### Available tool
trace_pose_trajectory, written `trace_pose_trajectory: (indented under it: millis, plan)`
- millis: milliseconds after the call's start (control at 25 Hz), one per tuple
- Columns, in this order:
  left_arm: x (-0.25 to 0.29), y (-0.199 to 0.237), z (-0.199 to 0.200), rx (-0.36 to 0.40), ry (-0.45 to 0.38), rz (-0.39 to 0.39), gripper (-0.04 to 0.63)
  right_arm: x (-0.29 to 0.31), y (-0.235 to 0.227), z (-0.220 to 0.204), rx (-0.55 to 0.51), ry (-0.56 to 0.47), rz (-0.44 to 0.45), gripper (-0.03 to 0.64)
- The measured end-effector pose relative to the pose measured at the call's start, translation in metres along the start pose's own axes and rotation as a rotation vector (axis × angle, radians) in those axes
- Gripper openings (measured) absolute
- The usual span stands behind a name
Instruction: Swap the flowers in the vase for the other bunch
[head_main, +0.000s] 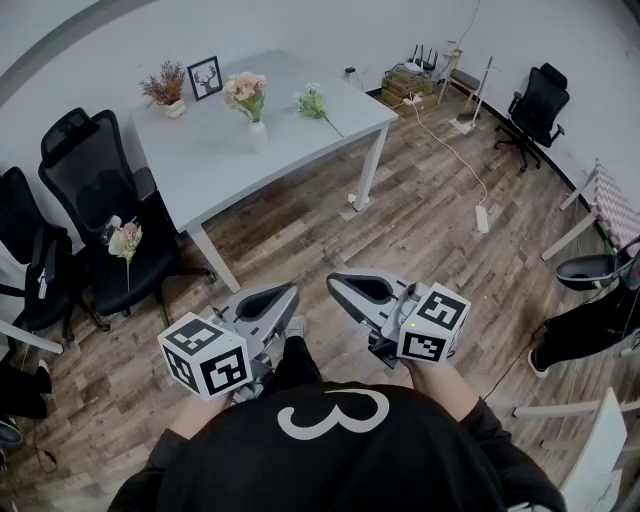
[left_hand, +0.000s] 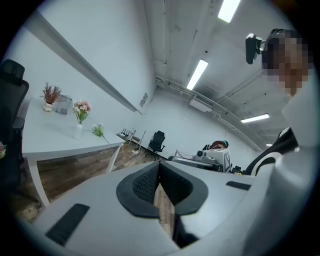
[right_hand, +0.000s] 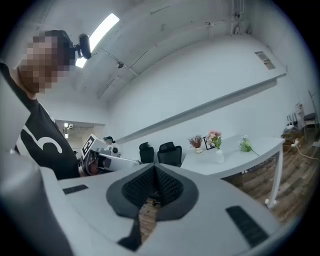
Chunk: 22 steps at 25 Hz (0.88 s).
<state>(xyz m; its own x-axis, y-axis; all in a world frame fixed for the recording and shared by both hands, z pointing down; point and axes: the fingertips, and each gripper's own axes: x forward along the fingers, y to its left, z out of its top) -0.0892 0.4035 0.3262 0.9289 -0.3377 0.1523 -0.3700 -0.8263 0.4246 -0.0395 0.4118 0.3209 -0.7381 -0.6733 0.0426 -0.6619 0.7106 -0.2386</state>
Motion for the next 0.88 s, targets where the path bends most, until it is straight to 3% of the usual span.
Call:
trace_pose_trajectory:
  millis: [480, 880]
  plan:
    - [-0.012, 0.005, 0.008, -0.007, -0.032, 0.013, 0.011, 0.007, 0.003, 0.014, -0.031, -0.01, 0.008, 0.006]
    - [0.027, 0.066, 0.028, -0.05, -0.01, 0.019, 0.011, 0.046, -0.061, 0.014, 0.025, 0.002, 0.003, 0.006]
